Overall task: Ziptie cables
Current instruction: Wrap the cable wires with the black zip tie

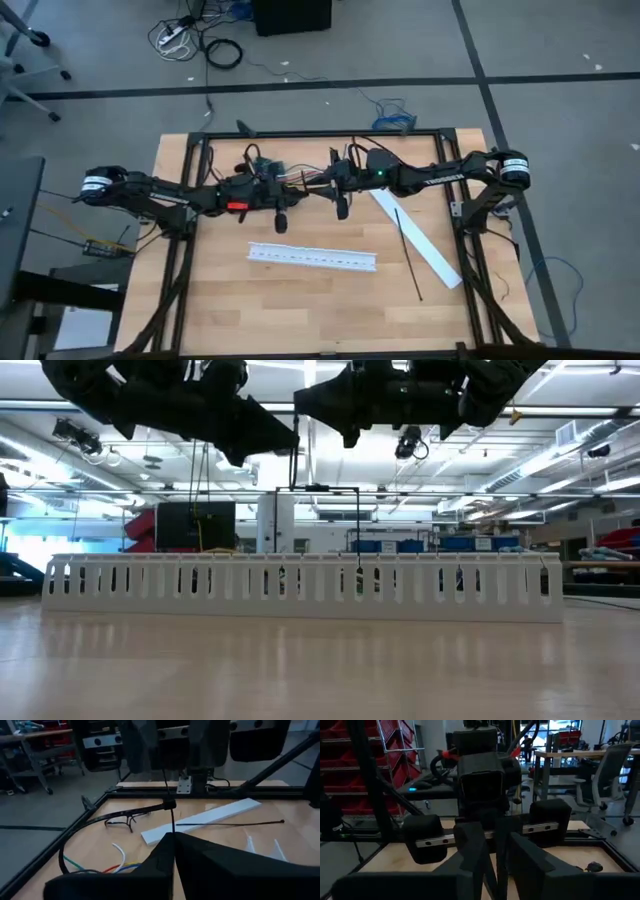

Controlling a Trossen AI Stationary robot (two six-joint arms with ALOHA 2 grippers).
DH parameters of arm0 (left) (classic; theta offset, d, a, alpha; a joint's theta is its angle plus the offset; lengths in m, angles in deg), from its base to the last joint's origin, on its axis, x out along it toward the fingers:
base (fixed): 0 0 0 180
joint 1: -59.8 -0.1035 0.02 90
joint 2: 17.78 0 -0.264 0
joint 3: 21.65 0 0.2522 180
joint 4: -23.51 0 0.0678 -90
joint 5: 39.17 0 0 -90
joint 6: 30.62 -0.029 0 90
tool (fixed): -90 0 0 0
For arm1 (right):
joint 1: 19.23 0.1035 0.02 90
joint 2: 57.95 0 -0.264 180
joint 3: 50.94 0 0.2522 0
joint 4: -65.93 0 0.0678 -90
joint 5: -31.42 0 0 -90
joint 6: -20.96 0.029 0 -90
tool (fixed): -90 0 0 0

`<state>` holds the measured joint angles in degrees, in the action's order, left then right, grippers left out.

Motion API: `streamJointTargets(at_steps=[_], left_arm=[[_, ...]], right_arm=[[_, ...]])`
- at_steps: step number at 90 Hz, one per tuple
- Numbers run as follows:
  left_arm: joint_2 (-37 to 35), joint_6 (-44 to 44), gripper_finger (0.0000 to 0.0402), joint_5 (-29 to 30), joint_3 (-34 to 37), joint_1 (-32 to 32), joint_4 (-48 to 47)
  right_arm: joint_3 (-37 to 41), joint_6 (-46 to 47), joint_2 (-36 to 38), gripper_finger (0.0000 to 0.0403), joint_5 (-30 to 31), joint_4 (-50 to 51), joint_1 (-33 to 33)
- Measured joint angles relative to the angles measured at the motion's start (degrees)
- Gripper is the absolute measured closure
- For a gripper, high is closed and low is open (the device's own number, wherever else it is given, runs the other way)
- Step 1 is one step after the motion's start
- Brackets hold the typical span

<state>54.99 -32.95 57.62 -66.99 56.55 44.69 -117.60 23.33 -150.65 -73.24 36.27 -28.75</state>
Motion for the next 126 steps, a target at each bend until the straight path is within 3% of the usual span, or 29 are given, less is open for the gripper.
streamJointTargets(at_steps=[38,126], left_arm=[[1.20,-0.42,0.0401,-2.10,-1.00,0.00,-0.24],[1.42,-0.42,0.0402,0.85,-1.00,-0.02,-0.15]], right_arm=[[0.02,-0.59,0.00,0.0323,-0.02,-0.17,0.00],[0.02,-1.09,0.00,0.0329,-0.04,1.02,-1.51]])
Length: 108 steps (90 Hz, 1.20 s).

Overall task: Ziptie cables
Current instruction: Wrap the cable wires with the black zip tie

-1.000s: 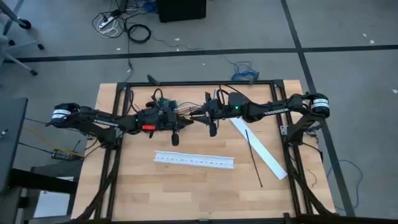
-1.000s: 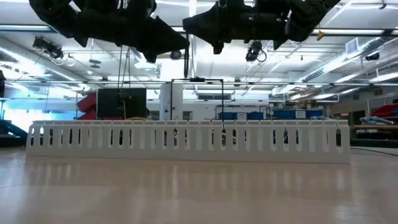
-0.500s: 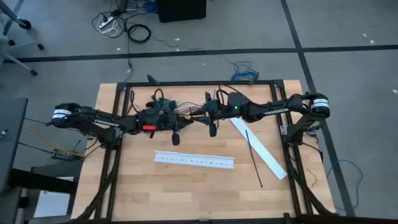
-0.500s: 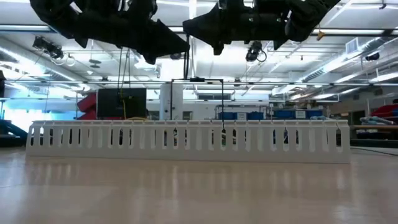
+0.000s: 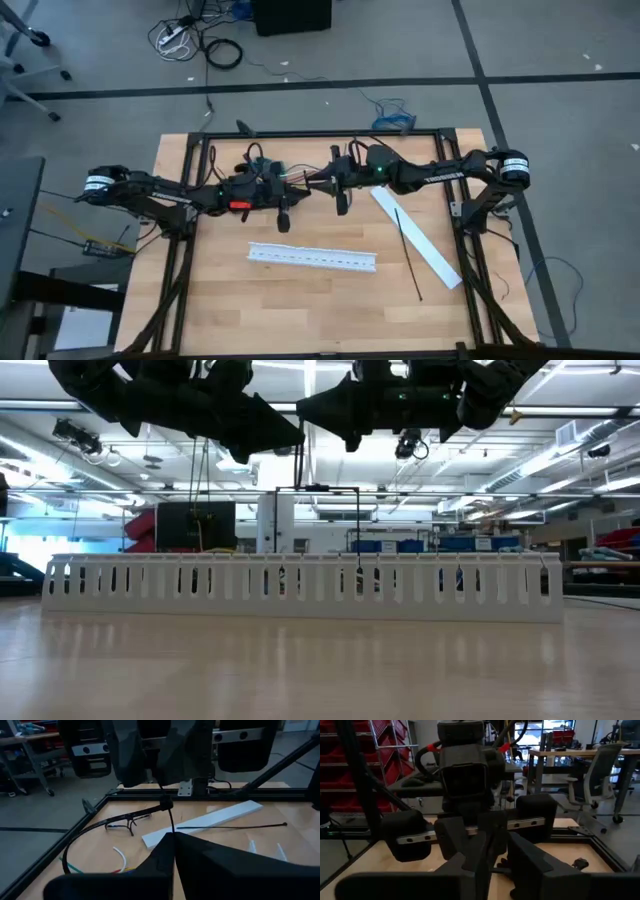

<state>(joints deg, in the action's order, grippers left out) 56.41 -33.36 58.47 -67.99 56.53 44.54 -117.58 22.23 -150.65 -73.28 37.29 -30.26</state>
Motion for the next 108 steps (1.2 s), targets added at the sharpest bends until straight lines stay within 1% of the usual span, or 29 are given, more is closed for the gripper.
streamJointTargets(at_steps=[37,44,54,57,82,88,94,108], left_arm=[[0.00,0.00,0.0402,0.68,0.00,0.00,0.00],[0.00,0.00,0.0401,0.70,0.00,0.00,0.00],[0.00,0.00,0.0401,0.74,0.00,0.00,0.02],[0.00,0.00,0.0401,0.76,0.00,0.00,0.02],[0.02,0.28,0.0399,0.83,0.00,0.00,0.34],[0.02,0.27,0.0390,0.83,0.00,0.00,0.44],[0.02,0.09,0.0374,0.83,0.00,0.00,0.48],[0.02,0.64,0.0309,0.83,0.00,0.00,0.61]], right_arm=[[0.00,-0.51,0.00,0.0332,0.00,0.04,0.00],[0.00,-1.26,0.00,0.0346,0.02,0.02,0.02],[0.00,-1.83,0.00,0.0388,0.45,-0.23,0.00],[0.00,-2.60,0.00,0.0395,0.46,-0.23,0.00],[0.00,-3.60,0.00,0.0402,0.22,-0.42,0.09],[0.00,-3.21,0.02,0.0402,0.07,-0.50,0.09],[0.00,-3.07,0.02,0.0402,0.02,-0.29,0.09],[0.00,-3.02,0.02,0.0402,0.02,-0.18,0.01]])
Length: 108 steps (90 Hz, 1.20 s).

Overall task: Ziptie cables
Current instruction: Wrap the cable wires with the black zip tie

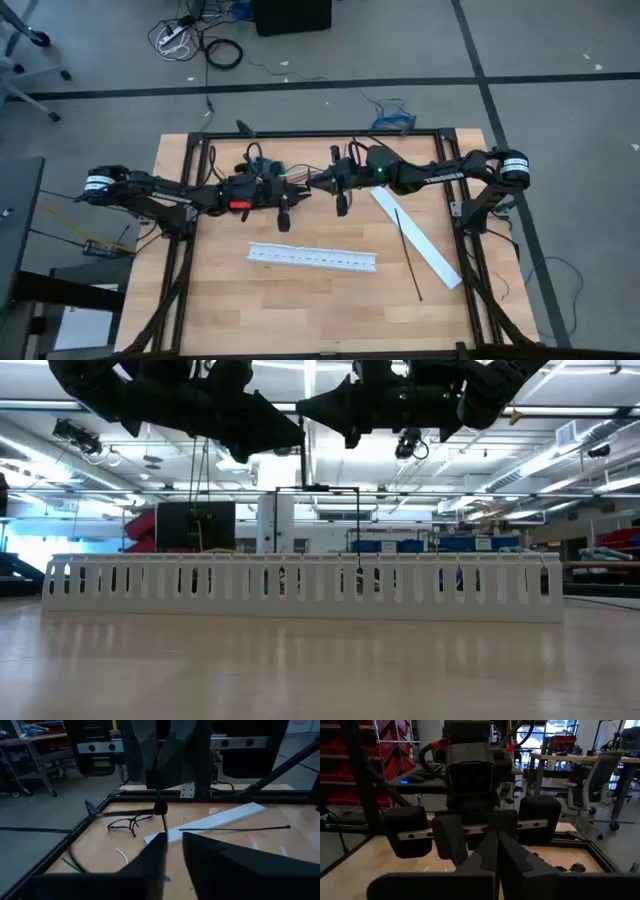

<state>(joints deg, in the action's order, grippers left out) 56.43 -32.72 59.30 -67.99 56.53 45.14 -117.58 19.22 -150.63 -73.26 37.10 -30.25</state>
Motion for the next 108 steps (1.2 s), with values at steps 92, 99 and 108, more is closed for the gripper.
streamJointTargets(at_steps=[92,99,108], left_arm=[[-2.25,-15.31,0.0241,13.09,0.02,4.53,1.34],[-2.23,-14.60,0.0241,13.05,0.02,4.53,2.21],[-2.23,-12.51,0.0241,13.04,0.02,4.52,3.11]], right_arm=[[0.00,6.76,0.00,0.0403,-0.59,2.05,-1.74],[0.00,7.93,0.00,0.0403,-0.61,2.05,-1.74],[0.00,9.43,0.00,0.0403,-0.62,1.59,-1.54]])
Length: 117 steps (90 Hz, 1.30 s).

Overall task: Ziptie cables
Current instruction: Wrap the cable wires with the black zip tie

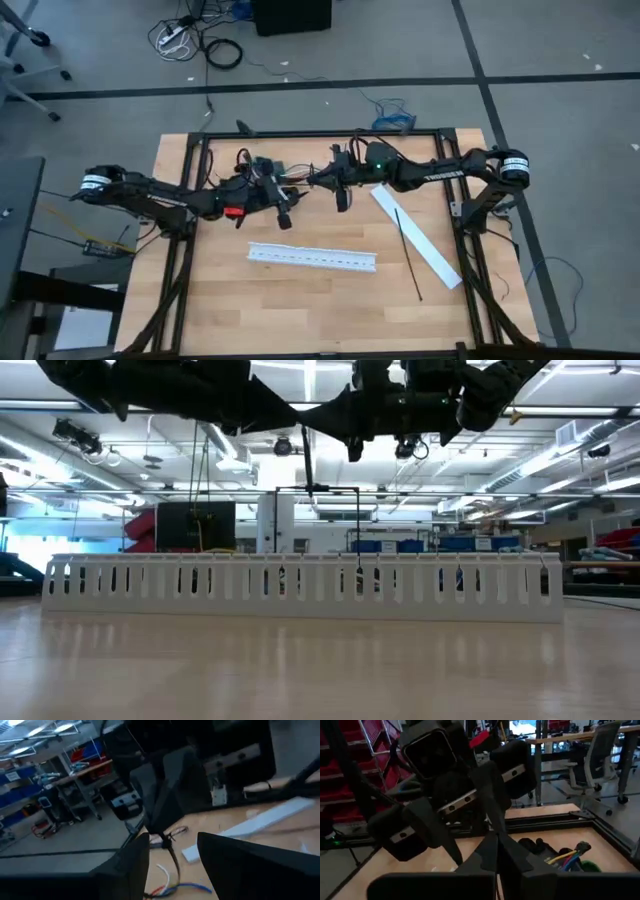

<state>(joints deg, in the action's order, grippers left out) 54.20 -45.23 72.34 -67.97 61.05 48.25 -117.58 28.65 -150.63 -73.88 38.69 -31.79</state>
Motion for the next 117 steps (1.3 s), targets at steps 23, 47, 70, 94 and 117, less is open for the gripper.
streamJointTargets(at_steps=[23,47,70,94,117], left_arm=[[0.02,1.58,0.0241,-0.13,0.00,0.00,1.42],[0.02,4.03,0.0241,-3.19,0.00,-0.02,2.89],[0.02,4.63,0.0241,-3.51,0.00,0.00,3.28],[0.02,4.78,0.0282,-4.94,0.00,0.00,3.58],[0.02,4.55,0.0310,-5.36,0.00,-0.04,4.76]], right_arm=[[0.00,0.30,0.00,0.0402,-0.01,-1.06,1.78],[0.00,0.23,0.00,0.0402,0.44,-1.32,2.75],[0.00,0.21,0.00,0.0402,0.54,-1.90,2.75],[0.00,0.19,0.00,0.0403,0.55,-2.89,2.77],[0.00,0.21,0.00,0.0403,0.53,-3.05,3.14]])
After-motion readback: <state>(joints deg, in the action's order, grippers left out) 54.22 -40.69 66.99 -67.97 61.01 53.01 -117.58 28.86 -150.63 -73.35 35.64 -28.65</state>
